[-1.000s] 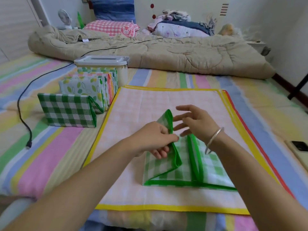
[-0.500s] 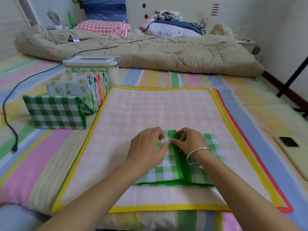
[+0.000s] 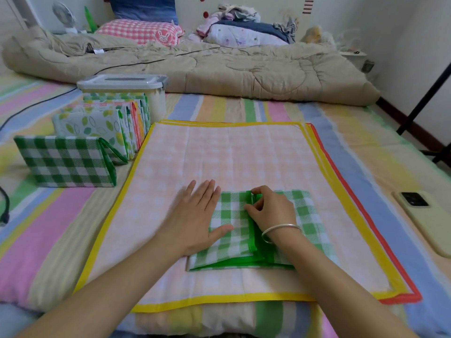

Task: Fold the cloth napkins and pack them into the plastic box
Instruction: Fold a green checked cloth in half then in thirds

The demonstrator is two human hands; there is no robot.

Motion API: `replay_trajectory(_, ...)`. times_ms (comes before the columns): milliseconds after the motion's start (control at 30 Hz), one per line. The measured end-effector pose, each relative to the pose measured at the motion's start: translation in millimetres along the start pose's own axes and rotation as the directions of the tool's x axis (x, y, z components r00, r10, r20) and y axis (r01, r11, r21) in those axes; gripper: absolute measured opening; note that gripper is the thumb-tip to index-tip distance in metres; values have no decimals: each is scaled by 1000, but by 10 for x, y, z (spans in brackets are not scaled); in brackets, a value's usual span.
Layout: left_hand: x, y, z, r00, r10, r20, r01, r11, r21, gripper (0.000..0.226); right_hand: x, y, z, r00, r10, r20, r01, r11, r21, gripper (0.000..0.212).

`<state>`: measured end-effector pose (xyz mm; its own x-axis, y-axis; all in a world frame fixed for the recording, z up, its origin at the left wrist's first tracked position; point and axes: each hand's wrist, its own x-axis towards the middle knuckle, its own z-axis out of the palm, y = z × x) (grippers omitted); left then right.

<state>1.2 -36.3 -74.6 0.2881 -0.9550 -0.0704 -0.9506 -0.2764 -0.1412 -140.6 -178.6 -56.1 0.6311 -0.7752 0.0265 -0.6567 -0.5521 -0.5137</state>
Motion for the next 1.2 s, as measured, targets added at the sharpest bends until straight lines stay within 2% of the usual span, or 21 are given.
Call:
replay_trajectory(67, -22, 49, -40, 999, 27, -40, -29, 999, -44, 88, -4, 0, 14, 1000, -2, -16, 2, 1000, -9, 40)
replay_trajectory(167, -105, 212, -130, 995, 99, -1, -95, 945, -314, 65, 1, -7, 16, 1000, 3, -13, -3, 1000, -19, 39)
replay_trajectory(233, -161, 333, -169, 992, 118, 53, -83, 894, -441, 74, -9, -13, 6, 1000, -4, -6, 4, 1000, -30, 39)
replay_trajectory(300, -180, 412, -151, 990, 118, 82, -72, 899, -431, 90, -29, -18, 3, 1000, -9, -19, 8, 999, -31, 37)
replay_trajectory(400, -178, 470, -82, 988, 113, 102, -76, 948, -310, 101, -24, 4, -20, 1000, 3, -3, -3, 1000, 12, 34)
replay_trajectory(500, -184, 480, -46, 989, 105, 106, -75, 963, -259, 108, -27, 88, -113, 999, 37, 36, -45, 958, 283, 28)
replay_trajectory(533, -180, 478, -40, 988, 109, 109, -79, 965, -251, 109, -61, 121, -155, 1000, 9, 4, -10, 943, 332, 28)
replay_trajectory(567, -179, 480, -40, 987, 113, 114, -82, 966, -245, 108, -99, 162, -191, 996, -65, -58, 79, 957, 279, 29)
replay_trajectory(600, -175, 483, -41, 986, 114, 119, -82, 966, -244, 107, -129, 221, -202, 978, -179, -105, 191, 974, 119, 33)
replay_trajectory(633, -172, 484, -45, 986, 113, 124, -80, 967, -244, 106, -167, 275, -203, 952, -297, -79, 290, 953, -88, 39)
replay_trajectory(667, -170, 486, -53, 985, 109, 130, -75, 967, -245, 105, -209, 307, -190, 933, -359, 20, 352, 902, -250, 50)
replay_trajectory(733, -159, 484, -91, 983, 100, 155, -59, 967, -249, 106, -254, 338, -148, 927, -297, 229, 368, 836, -407, 74)
replay_trajectory(800, -127, 483, -169, 981, 87, 172, -44, 969, -242, 108, -242, 386, -85, 928, -242, 283, 350, 828, -439, 86)
replay_trajectory(933, -7, 497, -366, 977, 90, 194, -54, 981, -185, 117, -203, 443, -43, 925, -233, 300, 346, 841, -415, 90)
replay_trajectory(1000, 50, 504, -432, 974, 96, 206, -60, 983, -174, 118, -198, 466, -36, 920, -236, 314, 354, 846, -399, 100)
replay_trajectory(1100, 119, 517, -483, 975, 155, 161, -129, 979, -157, 120, -203, 474, -37, 914, -243, 324, 361, 851, -381, 103)
replay_trajectory(1200, 152, 505, -507, 959, 231, 163, -179, 942, -285, 120, -200, 481, -50, 907, -251, 337, 371, 855, -363, 104)
